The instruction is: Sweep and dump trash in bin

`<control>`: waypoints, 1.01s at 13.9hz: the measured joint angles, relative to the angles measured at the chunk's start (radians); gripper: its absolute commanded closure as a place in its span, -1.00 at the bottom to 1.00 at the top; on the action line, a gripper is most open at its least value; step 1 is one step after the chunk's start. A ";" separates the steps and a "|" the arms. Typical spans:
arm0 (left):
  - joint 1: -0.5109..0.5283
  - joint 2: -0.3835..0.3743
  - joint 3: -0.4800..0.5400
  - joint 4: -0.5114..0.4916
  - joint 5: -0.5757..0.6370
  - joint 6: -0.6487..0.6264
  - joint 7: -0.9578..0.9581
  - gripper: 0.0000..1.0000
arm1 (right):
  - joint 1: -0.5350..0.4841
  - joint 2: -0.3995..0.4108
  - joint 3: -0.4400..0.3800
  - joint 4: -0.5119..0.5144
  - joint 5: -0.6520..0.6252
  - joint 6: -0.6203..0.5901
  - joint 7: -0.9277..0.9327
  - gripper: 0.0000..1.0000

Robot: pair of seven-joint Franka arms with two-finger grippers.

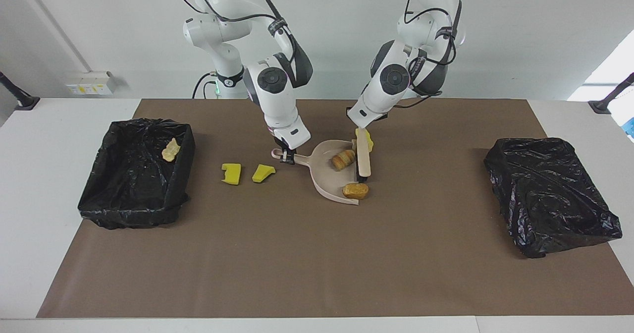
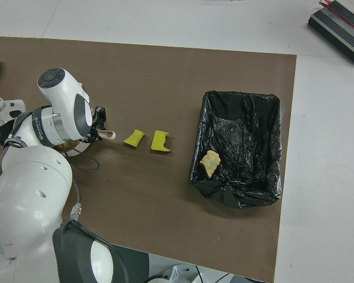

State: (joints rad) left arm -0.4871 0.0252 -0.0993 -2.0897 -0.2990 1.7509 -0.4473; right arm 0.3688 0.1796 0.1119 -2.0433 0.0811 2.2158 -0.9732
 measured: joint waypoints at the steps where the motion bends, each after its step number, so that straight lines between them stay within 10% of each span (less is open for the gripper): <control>1: 0.005 -0.015 0.005 0.000 -0.003 -0.018 -0.044 1.00 | 0.000 0.000 0.000 0.000 0.001 0.000 0.000 1.00; 8: 0.175 -0.035 0.022 -0.037 -0.005 -0.126 -0.318 1.00 | 0.000 0.000 0.001 -0.002 0.006 0.001 -0.003 1.00; 14: 0.028 -0.175 -0.004 -0.266 -0.016 0.027 -0.577 1.00 | -0.023 0.000 -0.002 -0.014 0.006 0.006 -0.221 1.00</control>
State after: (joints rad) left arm -0.4592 -0.1496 -0.1036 -2.3559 -0.3146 1.7775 -1.0242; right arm 0.3463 0.1795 0.1100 -2.0575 0.0869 2.2215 -1.1939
